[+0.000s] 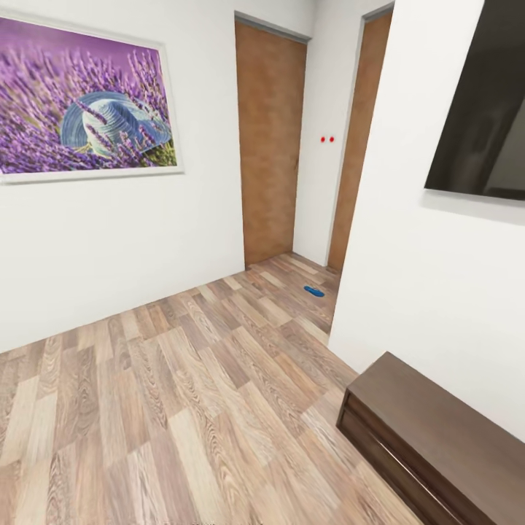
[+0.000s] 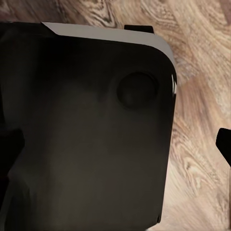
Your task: In the bedroom, move the book from the bed onto either nightstand, and place the two sandals side by side next to the bed.
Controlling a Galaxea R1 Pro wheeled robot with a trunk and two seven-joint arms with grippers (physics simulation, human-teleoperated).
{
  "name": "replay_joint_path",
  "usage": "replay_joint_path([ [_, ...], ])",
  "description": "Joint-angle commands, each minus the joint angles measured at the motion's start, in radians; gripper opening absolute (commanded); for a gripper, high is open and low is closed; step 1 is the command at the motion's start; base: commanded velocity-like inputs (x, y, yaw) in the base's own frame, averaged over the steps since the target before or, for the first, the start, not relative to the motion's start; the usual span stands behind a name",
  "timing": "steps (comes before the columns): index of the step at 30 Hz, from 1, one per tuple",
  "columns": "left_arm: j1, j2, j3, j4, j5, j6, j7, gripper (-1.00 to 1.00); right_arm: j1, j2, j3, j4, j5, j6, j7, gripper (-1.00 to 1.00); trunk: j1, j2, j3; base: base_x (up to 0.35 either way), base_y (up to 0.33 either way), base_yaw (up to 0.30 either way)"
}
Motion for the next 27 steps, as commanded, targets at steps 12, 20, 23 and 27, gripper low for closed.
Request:
replay_joint_path([
  [12, -0.001, -0.001, 0.001, 0.001, 0.001, -0.003, 0.0, 1.0, 0.0, -0.001, 0.002, -0.001, 0.002, -0.001, 0.0, 1.0, 0.0, 0.0, -0.014, 0.0, 0.0, 0.214],
  [20, -0.001, -0.001, 0.001, 0.001, 0.002, -0.004, -0.001, 1.0, 0.0, -0.001, 0.002, -0.001, 0.002, -0.001, 0.0, 1.0, 0.0, 0.0, -0.022, 0.0, 0.0, 0.213],
  [23, -0.001, -0.001, 0.001, 0.001, 0.001, -0.003, -0.001, 1.0, 0.0, -0.001, 0.002, -0.001, 0.002, -0.001, 0.0, 1.0, 0.0, 0.0, -0.025, 0.0, 0.0, 0.195],
  [27, -0.001, -0.001, 0.001, 0.001, 0.003, -0.003, -0.002, 1.0, 0.0, -0.001, 0.003, -0.001, 0.002, -0.001, 0.0, 1.0, 0.0, 0.0, -0.027, 0.0, 0.0, 0.102],
])
